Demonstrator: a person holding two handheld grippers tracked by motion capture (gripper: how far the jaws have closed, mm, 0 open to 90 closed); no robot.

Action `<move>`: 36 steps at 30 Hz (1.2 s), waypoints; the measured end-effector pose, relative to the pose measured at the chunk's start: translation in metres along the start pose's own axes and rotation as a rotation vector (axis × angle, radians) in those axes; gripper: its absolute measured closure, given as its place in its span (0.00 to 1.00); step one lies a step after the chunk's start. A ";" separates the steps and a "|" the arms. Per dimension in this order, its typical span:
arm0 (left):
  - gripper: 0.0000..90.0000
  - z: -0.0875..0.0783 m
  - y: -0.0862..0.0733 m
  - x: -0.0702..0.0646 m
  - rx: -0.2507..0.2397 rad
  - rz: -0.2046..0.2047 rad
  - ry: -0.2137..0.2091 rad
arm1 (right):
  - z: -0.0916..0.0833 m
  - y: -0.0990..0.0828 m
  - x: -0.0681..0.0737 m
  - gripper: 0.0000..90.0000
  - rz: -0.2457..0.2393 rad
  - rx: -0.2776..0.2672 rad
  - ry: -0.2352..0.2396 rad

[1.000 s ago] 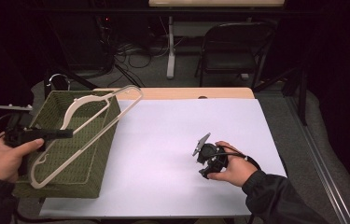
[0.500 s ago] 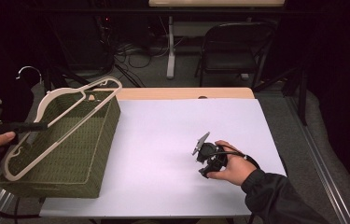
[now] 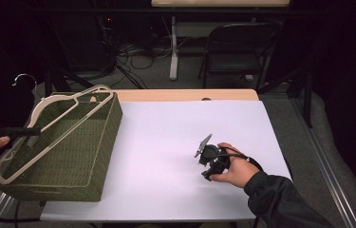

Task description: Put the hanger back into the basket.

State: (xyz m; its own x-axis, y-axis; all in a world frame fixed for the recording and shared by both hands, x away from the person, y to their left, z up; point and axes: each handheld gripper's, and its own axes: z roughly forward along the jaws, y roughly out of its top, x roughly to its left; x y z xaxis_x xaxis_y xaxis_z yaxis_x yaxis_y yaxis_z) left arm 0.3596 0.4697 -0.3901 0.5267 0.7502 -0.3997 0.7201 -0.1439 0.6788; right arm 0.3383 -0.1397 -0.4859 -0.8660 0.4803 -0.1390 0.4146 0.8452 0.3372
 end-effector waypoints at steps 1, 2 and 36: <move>0.97 0.001 -0.001 0.001 -0.001 0.002 0.002 | 0.000 0.000 0.000 0.48 -0.002 0.000 0.001; 0.97 0.002 -0.002 0.003 -0.003 0.013 0.009 | 0.000 0.000 0.000 0.48 0.000 0.000 0.001; 0.52 0.016 -0.045 -0.041 0.020 0.232 0.189 | -0.002 -0.005 0.003 0.48 0.009 0.001 0.004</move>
